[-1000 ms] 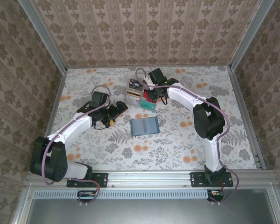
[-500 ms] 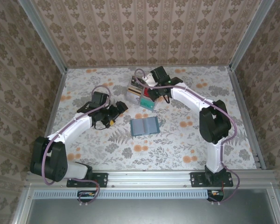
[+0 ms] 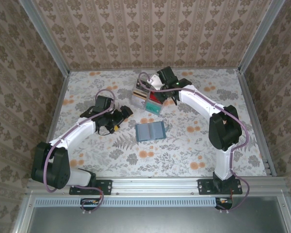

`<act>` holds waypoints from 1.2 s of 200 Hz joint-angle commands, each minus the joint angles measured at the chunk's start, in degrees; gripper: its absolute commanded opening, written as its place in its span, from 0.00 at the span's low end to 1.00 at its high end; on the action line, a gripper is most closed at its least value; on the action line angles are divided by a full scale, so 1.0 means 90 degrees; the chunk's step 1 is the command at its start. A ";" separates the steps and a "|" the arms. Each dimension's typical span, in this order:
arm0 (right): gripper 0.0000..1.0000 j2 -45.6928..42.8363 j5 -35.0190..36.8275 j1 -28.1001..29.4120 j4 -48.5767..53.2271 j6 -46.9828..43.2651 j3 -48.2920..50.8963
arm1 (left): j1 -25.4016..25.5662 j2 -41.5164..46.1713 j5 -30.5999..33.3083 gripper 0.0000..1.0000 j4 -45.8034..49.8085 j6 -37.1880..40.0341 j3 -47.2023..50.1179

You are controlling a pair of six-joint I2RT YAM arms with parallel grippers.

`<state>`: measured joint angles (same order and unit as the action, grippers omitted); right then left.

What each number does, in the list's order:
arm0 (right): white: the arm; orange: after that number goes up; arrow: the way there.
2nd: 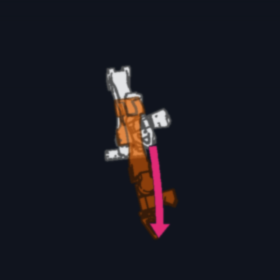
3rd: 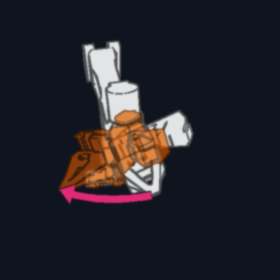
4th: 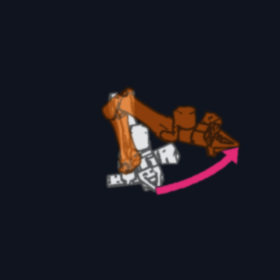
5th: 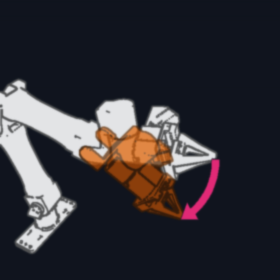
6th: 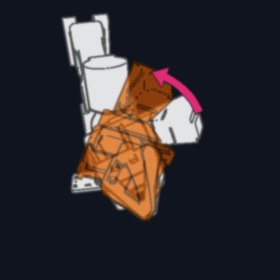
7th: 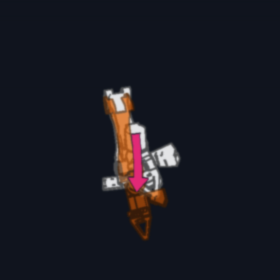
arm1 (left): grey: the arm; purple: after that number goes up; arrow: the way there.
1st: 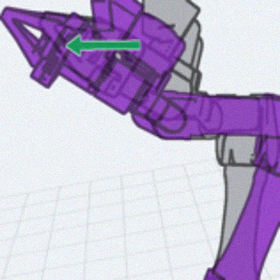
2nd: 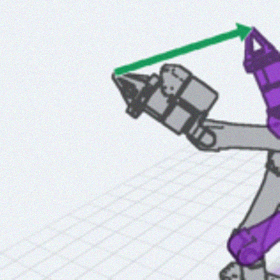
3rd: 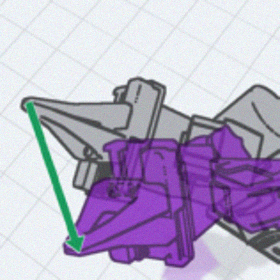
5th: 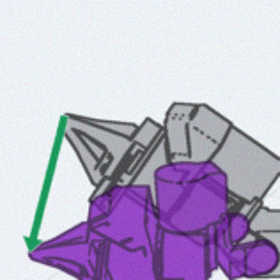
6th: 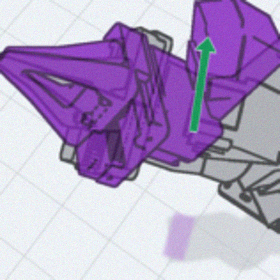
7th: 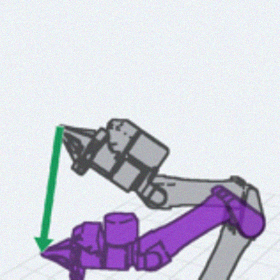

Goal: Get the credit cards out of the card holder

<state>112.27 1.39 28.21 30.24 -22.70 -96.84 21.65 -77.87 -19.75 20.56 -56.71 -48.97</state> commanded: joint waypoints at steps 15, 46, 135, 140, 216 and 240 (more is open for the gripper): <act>0.00 0.0295 0.0139 -0.0058 0.0231 -0.0460 -0.0333 | -0.0003 0.0118 -0.0062 1.00 0.0068 0.0139 0.0049; 0.00 0.0476 0.0029 -0.0082 0.0433 -0.0624 -0.0415 | -0.0011 0.0112 -0.0081 1.00 0.0066 0.0139 0.0055; 0.12 0.0727 0.0022 -0.0141 0.0568 -0.0685 -0.0562 | -0.0003 0.0078 -0.0081 1.00 0.0080 0.0180 0.0016; 0.15 0.0729 0.0020 -0.0146 0.0566 -0.0664 -0.0585 | -0.0006 0.0077 -0.0081 1.00 0.0074 0.0178 0.0018; 0.22 0.0555 0.0120 -0.0144 0.0429 -0.0018 -0.0813 | -0.0003 0.0058 -0.0110 1.00 0.0064 0.0197 0.0029; 0.22 0.0489 -0.0105 -0.0146 0.0500 0.0097 -0.0813 | -0.0004 0.0058 -0.0111 1.00 0.0060 0.0207 0.0036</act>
<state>117.86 1.52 27.24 33.41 -24.45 -102.35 21.65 -77.87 -19.77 20.58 -56.66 -48.80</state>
